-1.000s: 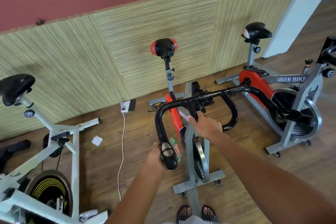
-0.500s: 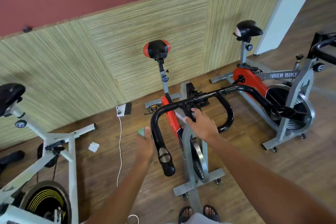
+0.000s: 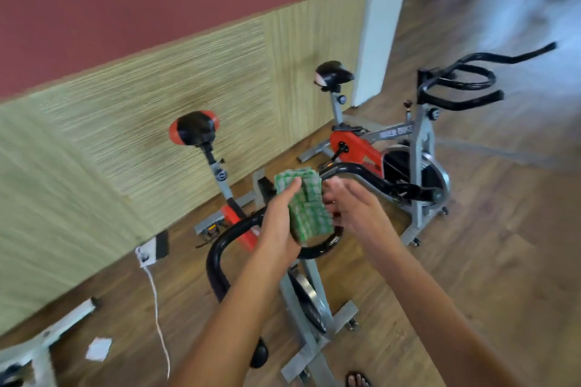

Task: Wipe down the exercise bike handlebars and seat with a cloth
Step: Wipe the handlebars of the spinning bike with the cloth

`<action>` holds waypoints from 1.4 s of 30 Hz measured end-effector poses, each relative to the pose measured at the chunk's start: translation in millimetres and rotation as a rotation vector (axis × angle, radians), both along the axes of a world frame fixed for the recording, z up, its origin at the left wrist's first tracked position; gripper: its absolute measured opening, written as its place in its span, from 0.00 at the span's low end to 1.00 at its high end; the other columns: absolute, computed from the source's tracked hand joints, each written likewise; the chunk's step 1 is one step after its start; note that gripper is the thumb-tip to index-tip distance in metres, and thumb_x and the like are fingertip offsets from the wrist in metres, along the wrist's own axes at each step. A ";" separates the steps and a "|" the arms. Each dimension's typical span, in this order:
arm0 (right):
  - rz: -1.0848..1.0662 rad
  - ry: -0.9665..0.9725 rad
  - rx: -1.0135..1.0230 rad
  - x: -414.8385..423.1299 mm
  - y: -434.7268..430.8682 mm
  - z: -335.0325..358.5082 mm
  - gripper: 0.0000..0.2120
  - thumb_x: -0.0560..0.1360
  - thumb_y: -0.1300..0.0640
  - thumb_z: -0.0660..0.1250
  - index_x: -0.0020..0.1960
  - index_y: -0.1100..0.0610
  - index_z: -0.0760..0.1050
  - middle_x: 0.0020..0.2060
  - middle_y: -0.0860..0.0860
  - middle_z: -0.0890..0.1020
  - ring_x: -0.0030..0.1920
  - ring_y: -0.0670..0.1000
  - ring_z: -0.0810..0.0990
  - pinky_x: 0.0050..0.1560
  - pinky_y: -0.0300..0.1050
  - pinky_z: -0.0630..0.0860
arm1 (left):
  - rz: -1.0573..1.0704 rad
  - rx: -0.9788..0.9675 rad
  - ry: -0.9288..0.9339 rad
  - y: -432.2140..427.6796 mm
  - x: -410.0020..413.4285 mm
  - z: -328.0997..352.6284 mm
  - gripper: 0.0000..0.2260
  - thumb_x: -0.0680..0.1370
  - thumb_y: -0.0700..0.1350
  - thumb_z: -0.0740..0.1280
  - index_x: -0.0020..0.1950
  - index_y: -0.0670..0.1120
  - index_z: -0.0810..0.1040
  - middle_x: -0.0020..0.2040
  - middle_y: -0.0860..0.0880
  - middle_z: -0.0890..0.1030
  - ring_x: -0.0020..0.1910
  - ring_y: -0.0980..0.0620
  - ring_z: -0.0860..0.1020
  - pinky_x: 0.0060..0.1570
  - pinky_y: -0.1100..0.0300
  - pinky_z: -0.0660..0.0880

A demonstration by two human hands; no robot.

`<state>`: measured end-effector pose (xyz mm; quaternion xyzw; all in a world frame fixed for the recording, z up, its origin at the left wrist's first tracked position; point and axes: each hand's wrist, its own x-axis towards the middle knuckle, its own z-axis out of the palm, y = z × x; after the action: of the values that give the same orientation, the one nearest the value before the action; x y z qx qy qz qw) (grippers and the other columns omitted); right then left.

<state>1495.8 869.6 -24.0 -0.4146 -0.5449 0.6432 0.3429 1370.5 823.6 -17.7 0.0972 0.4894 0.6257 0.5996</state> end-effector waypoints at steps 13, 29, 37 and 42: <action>-0.420 -0.046 0.063 181.2 53.3 15.3 0.05 0.75 0.63 0.73 0.46 0.60 0.78 0.31 0.45 0.82 0.34 0.45 0.81 0.33 0.37 0.74 | -0.473 0.011 -0.102 98.5 180.7 17.0 0.19 0.80 0.52 0.66 0.62 0.39 0.80 0.51 0.39 0.84 0.44 0.44 0.84 0.37 0.53 0.82; -0.171 0.639 -0.395 421.7 171.9 -13.5 0.31 0.65 0.54 0.82 0.64 0.63 0.79 0.64 0.62 0.79 0.62 0.60 0.81 0.58 0.54 0.80 | -0.682 0.173 0.388 258.8 384.9 26.4 0.19 0.68 0.38 0.78 0.58 0.40 0.81 0.53 0.42 0.85 0.52 0.44 0.84 0.53 0.50 0.81; -0.357 0.735 -0.473 429.2 247.7 -17.5 0.21 0.79 0.57 0.63 0.70 0.65 0.73 0.66 0.64 0.78 0.65 0.63 0.78 0.64 0.60 0.77 | -0.640 0.090 0.444 326.7 393.1 8.0 0.15 0.74 0.45 0.74 0.58 0.42 0.78 0.50 0.47 0.86 0.46 0.52 0.85 0.40 0.61 0.80; -0.328 0.675 -0.498 419.8 317.2 -11.9 0.20 0.80 0.58 0.61 0.70 0.65 0.72 0.64 0.63 0.79 0.64 0.61 0.79 0.63 0.57 0.78 | -0.562 0.169 0.433 388.4 378.3 -0.7 0.17 0.73 0.39 0.75 0.61 0.40 0.78 0.52 0.46 0.86 0.49 0.51 0.85 0.43 0.60 0.80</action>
<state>1915.6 1186.8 -35.8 -0.3325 -0.1583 0.7910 0.4887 1748.8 1212.0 -18.4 0.4071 0.5058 0.4396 0.6206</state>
